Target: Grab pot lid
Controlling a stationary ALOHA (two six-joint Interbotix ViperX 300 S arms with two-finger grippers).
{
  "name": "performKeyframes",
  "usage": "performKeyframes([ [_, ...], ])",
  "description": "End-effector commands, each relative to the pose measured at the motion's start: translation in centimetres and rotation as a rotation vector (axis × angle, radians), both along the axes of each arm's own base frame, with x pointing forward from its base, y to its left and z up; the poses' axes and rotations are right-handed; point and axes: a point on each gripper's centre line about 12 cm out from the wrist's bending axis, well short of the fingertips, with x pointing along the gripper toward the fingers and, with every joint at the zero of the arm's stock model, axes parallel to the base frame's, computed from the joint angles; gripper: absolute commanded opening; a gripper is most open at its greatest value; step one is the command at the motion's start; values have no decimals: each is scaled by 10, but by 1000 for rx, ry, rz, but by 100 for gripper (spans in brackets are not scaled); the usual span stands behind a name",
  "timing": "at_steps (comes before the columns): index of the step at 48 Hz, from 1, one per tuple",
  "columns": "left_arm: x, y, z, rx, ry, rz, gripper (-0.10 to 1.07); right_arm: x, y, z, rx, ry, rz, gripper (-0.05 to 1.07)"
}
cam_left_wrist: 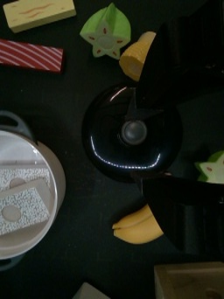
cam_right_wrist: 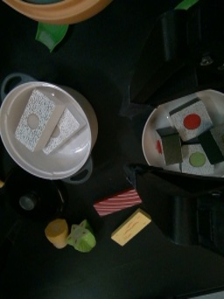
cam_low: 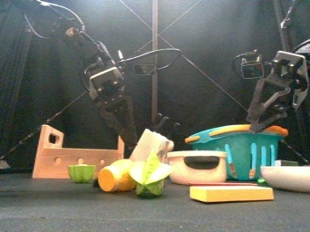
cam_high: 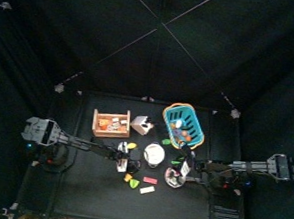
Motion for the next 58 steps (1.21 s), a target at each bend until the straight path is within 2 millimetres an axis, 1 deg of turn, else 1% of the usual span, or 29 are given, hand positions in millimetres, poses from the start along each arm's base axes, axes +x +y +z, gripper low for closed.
performKeyframes([
  [1,0,-1,6,1,-41,-15,85,2,0,4,2,-16,2,83],
  [6,-3,-2,-3,23,-34,-45,85,2,0,4,2,-16,2,83],
  [17,-1,-4,-9,42,-63,-91,85,2,0,4,3,-16,2,83],
  [24,0,-4,-19,32,-61,-97,85,2,0,3,3,-14,1,83],
  [34,-1,-3,-28,27,-48,-94,84,2,0,3,2,-11,2,83],
  [40,-1,-3,-30,22,-56,-97,81,2,0,3,3,-11,1,83],
  [49,-2,-3,-35,3,-68,-92,73,2,0,3,2,-11,2,83],
  [58,-2,-3,-37,-4,-66,-85,72,2,0,3,2,-11,2,83],
])
